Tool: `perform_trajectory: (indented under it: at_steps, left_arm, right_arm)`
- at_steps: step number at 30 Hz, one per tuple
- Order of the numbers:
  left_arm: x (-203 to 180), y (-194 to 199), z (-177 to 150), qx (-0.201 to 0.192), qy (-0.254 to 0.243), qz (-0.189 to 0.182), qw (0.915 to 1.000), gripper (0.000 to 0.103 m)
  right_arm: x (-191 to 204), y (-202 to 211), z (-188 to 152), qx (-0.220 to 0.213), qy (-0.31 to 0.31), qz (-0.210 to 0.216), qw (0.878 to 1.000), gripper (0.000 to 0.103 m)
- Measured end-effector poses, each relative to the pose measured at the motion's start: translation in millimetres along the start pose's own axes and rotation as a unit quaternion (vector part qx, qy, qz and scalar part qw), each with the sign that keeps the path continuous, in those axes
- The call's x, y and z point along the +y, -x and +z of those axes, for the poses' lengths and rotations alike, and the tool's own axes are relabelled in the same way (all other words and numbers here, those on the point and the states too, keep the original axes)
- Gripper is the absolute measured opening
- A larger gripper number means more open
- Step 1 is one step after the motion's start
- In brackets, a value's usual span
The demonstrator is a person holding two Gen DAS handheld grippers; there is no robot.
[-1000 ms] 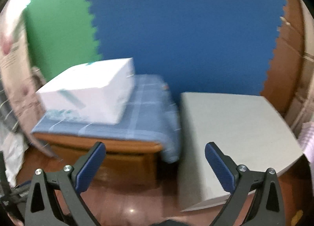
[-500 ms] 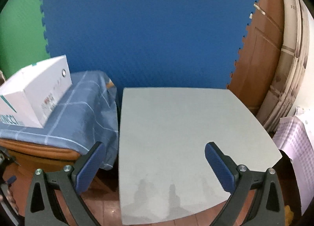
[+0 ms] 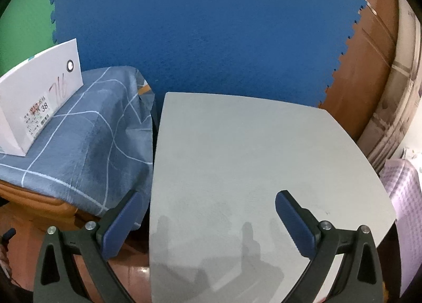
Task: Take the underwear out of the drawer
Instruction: 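Hook the left tool on the drawer front and pull it open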
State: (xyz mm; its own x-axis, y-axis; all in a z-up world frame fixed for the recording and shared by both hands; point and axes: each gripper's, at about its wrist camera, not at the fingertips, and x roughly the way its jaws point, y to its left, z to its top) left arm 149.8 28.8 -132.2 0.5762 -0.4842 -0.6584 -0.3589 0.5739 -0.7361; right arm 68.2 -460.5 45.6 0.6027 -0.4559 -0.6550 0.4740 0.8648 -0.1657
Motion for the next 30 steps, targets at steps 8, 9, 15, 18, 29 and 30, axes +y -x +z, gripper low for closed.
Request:
perform_trajectory:
  at_steps: [8,9,15,18,29,30]
  left_arm:
    - [33.0,-6.6,2.9,0.026,0.087,-0.077,0.9929,0.103]
    - [33.3,-5.1,4.7,0.025,0.088,-0.078,0.9927,0.103]
    - [44.7,3.7,3.0,0.036,0.152,-0.099,0.9827,0.103]
    - [44.3,9.8,5.3,0.049,0.199,-0.089,0.9746,0.103]
    - [25.8,29.8,16.8,0.050,0.206,-0.045,0.9762,0.103]
    - [26.2,33.0,18.1,0.050,0.208,-0.043,0.9760,0.103]
  right_arm:
    - [8.5,-16.6,6.0,-0.003,-0.001,0.004,1.000,0.103]
    - [8.9,-17.6,6.6,-0.003,0.001,0.004,1.000,0.103]
    - [17.2,-29.5,5.8,0.006,0.023,-0.005,1.000,0.103]
    - [16.3,-30.8,9.8,-0.004,0.022,-0.009,1.000,0.103]
    - [15.0,-32.2,9.8,-0.004,0.021,-0.008,1.000,0.103]
    - [16.4,-31.4,9.6,-0.006,0.025,-0.009,1.000,0.103]
